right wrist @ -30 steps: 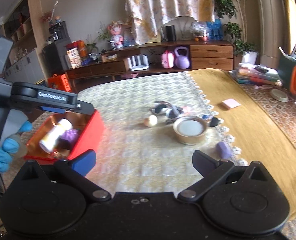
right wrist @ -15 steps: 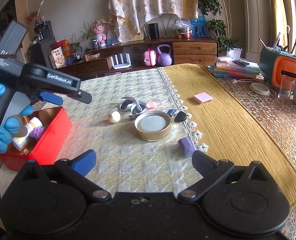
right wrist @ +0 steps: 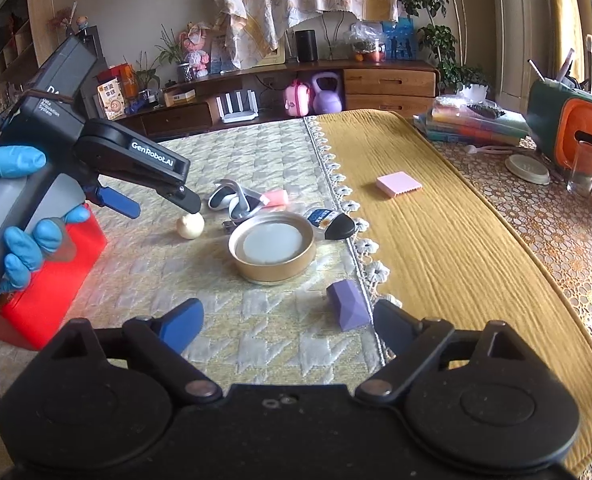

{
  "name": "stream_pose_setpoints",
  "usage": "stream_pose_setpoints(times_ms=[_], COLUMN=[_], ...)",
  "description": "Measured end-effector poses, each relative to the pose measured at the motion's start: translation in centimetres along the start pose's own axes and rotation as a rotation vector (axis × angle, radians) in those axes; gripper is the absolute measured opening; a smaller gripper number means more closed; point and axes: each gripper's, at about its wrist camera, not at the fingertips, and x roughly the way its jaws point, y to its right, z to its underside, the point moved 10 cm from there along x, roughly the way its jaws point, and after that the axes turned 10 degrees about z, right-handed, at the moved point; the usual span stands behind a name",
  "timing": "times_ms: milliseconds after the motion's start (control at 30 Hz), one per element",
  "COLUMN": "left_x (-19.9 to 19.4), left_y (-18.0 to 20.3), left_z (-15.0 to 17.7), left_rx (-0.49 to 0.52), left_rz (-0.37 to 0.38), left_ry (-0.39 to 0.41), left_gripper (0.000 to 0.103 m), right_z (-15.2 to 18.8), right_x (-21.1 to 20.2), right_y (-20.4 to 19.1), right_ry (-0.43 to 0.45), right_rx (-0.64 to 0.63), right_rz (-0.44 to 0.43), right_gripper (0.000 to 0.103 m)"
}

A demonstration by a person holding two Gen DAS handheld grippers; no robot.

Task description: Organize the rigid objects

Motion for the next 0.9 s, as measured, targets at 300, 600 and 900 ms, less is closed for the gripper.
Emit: stream_pose_setpoints(times_ms=[300, 600, 900], left_x=[2.9, 3.7, 3.7], left_y=[-0.9, -1.3, -0.9], left_z=[0.1, 0.2, 0.0], left_rx=[-0.013, -0.016, 0.015], left_rz=[-0.03, -0.043, -0.039], left_ry=[-0.024, -0.013, -0.003], left_gripper=[0.082, 0.082, 0.061], right_z=[0.1, 0.3, 0.3], right_x=[2.8, 4.9, 5.5], right_y=[0.9, 1.8, 2.2], right_ry=[-0.036, -0.06, -0.045], right_rx=[0.003, 0.001, -0.016], right_rz=[0.026, 0.069, 0.117], right_gripper=[0.077, 0.058, 0.044])
